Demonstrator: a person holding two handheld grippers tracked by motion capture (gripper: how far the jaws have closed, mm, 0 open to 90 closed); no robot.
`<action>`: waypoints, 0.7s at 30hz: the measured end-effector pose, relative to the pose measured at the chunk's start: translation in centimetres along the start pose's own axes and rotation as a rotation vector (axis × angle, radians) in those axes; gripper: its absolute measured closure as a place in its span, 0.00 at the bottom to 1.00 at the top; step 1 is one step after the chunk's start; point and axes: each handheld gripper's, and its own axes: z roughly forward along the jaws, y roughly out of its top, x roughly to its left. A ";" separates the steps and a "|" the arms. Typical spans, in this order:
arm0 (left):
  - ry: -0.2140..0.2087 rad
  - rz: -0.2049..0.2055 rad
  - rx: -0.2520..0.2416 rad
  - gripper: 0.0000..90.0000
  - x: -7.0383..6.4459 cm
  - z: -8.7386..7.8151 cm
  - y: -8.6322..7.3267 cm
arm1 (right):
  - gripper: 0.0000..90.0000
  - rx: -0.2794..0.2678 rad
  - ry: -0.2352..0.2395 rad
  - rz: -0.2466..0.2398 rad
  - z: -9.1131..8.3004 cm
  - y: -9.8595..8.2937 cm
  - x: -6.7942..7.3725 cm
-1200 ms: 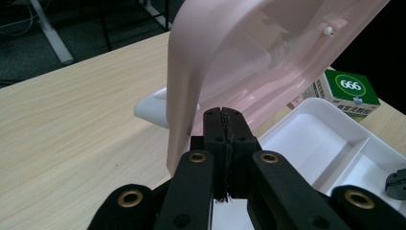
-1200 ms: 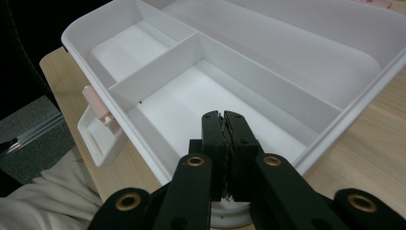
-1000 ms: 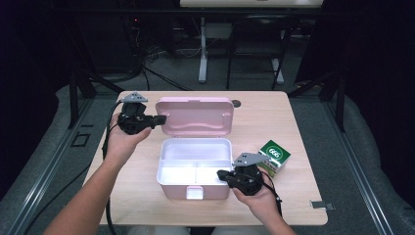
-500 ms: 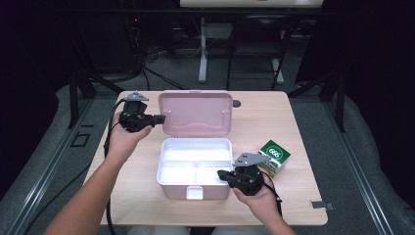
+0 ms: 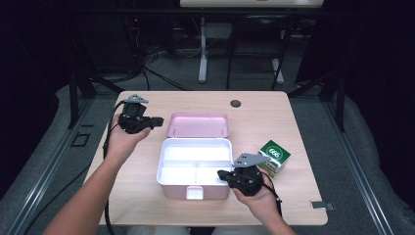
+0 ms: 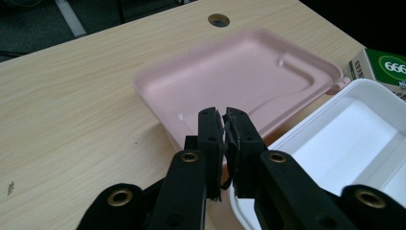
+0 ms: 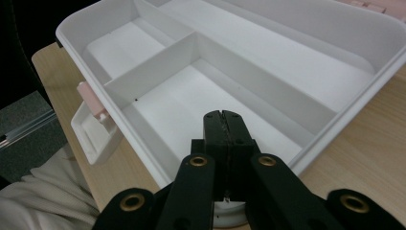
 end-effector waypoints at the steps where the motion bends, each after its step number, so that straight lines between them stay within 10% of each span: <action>1: 0.000 0.000 0.000 0.93 0.0 0.0 0.0 | 1.00 0.000 0.000 0.000 0.0 0.0 0.0; 21: 0.007 0.045 0.039 0.69 0.6 -2.3 -1.4 | 1.00 -0.036 -0.008 0.011 -0.5 0.3 0.2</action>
